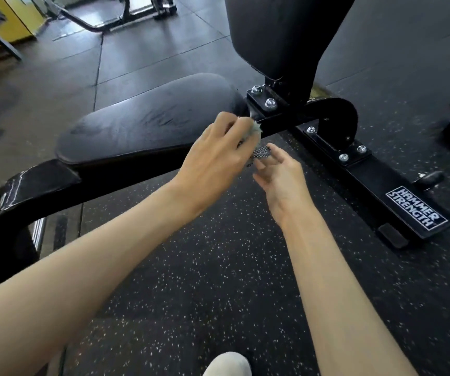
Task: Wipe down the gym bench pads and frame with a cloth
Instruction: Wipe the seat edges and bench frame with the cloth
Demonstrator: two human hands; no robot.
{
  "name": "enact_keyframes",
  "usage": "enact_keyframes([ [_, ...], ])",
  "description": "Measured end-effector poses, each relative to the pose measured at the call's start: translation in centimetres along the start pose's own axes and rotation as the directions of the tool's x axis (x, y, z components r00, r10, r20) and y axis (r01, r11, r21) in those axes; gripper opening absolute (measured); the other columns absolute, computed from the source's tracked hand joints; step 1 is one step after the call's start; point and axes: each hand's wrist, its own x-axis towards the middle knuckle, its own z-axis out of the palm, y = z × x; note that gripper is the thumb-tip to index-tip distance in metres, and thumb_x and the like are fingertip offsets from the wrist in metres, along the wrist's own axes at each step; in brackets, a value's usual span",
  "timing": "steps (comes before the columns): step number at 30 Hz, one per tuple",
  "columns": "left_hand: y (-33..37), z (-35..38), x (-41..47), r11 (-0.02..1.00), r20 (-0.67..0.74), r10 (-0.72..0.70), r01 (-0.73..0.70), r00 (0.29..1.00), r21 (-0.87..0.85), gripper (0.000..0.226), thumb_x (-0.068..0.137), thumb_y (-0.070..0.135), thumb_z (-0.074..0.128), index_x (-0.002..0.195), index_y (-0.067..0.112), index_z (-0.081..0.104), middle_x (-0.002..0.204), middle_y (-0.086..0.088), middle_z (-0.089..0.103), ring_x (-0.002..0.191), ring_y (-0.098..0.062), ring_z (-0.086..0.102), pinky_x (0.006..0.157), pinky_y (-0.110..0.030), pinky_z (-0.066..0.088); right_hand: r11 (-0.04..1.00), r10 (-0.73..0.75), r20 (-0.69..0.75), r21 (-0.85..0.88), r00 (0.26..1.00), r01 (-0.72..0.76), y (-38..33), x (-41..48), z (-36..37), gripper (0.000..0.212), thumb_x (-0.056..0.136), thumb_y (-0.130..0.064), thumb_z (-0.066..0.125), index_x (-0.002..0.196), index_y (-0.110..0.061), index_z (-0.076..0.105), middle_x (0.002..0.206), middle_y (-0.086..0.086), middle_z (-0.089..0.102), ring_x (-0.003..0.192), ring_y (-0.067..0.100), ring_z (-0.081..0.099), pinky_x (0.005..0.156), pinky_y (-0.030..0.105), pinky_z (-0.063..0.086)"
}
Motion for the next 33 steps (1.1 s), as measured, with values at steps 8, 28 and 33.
enact_keyframes([
  [8,0.7,2.3,6.6,0.950,0.429,0.067,-0.189,0.901,0.248,0.025,0.092,0.012,0.043,0.103,0.015,0.066,0.107,-0.002,0.063,0.114,-0.025,0.048,0.080,-0.030,0.042,0.860,0.145,0.216,0.455,0.966,-0.231,1.6,0.1,1.0,0.062,0.087,0.020,0.029,0.145,-0.001,0.035,0.130,0.011,0.058,0.130,0.028,0.049,0.112,0.047,0.034],
  [28,-1.4,-0.1,3.2,0.770,0.528,0.474,-0.622,0.705,0.139,0.025,0.083,0.013,0.045,0.079,0.022,0.068,0.084,0.005,0.061,0.090,-0.020,0.053,0.077,-0.030,0.048,0.508,0.272,0.286,0.768,0.919,-0.390,2.5,-1.9,2.1,0.066,0.102,-0.053,0.021,0.152,-0.011,0.022,0.153,0.014,0.034,0.143,0.031,0.027,0.117,0.047,0.018],
  [33,-2.5,-1.5,0.5,0.791,0.442,0.502,-0.601,0.744,0.112,0.009,0.078,0.006,0.056,0.077,0.010,0.064,0.080,-0.005,0.058,0.081,-0.027,0.051,0.074,-0.038,0.049,0.510,0.256,0.289,0.771,0.922,-0.383,2.4,-1.6,1.9,0.071,0.099,-0.060,0.019,0.150,-0.011,0.027,0.152,0.016,0.036,0.140,0.034,0.033,0.115,0.047,0.026],
])
